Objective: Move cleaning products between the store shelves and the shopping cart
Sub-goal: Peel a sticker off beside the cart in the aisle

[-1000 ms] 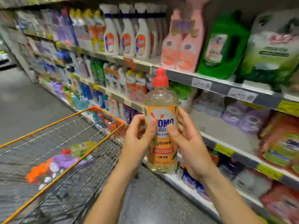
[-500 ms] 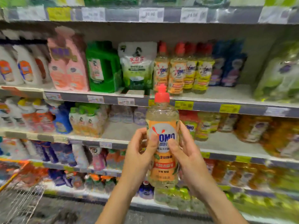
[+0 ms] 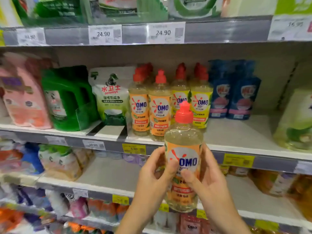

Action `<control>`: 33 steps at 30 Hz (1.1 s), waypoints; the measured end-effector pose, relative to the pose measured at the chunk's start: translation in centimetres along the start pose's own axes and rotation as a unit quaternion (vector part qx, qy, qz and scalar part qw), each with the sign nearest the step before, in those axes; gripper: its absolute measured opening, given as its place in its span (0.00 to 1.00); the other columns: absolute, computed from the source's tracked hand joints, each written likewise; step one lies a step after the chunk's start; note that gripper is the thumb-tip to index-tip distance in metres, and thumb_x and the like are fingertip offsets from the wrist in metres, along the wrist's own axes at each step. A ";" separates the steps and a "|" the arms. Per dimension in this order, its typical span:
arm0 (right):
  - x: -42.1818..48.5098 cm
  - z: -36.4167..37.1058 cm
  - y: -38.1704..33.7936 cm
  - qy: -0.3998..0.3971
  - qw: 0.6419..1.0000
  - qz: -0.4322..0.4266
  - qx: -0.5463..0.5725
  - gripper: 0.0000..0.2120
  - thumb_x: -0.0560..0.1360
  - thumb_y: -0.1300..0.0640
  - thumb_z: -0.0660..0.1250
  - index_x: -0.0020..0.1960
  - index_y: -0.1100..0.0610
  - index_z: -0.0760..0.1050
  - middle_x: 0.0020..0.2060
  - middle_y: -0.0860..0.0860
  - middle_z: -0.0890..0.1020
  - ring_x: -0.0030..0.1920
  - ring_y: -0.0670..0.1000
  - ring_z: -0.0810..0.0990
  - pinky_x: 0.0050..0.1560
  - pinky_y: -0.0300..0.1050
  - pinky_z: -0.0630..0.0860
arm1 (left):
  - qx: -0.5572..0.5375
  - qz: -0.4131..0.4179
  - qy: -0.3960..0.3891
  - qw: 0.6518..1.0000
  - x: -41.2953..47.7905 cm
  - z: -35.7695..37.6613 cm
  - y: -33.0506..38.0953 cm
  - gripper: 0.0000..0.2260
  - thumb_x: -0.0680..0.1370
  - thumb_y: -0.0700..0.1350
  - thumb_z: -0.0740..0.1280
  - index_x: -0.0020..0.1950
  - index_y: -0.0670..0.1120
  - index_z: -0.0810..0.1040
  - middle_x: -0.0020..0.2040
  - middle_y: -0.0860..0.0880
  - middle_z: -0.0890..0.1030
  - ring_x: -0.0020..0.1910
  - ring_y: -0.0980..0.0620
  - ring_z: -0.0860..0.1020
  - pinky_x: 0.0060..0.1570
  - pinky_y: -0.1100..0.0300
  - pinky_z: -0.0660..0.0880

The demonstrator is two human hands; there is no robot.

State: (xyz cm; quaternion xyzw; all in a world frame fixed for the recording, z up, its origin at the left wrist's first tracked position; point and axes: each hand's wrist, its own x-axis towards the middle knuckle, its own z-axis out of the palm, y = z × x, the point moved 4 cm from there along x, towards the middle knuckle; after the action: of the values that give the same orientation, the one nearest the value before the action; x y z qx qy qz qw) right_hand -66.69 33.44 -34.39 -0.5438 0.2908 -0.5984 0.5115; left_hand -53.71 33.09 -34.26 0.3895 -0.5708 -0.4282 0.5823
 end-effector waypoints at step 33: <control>14.1 4.2 1.9 0.107 0.989 -0.101 -0.003 0.40 0.59 0.40 0.81 0.67 0.47 0.70 0.61 0.49 0.81 0.61 0.50 0.80 0.53 0.38 0.78 | 0.115 0.172 0.009 0.978 14.3 -5.5 0.3 0.18 0.76 0.58 0.63 0.64 0.55 0.73 0.53 0.57 0.74 0.55 0.58 0.76 0.50 0.69 0.74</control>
State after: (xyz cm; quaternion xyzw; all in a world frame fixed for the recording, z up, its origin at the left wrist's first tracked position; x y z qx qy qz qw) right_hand -60.49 20.67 -30.14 -0.5048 0.2890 -0.7009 0.4128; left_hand -48.51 19.49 -29.49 0.3536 -0.6693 -0.2501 0.6037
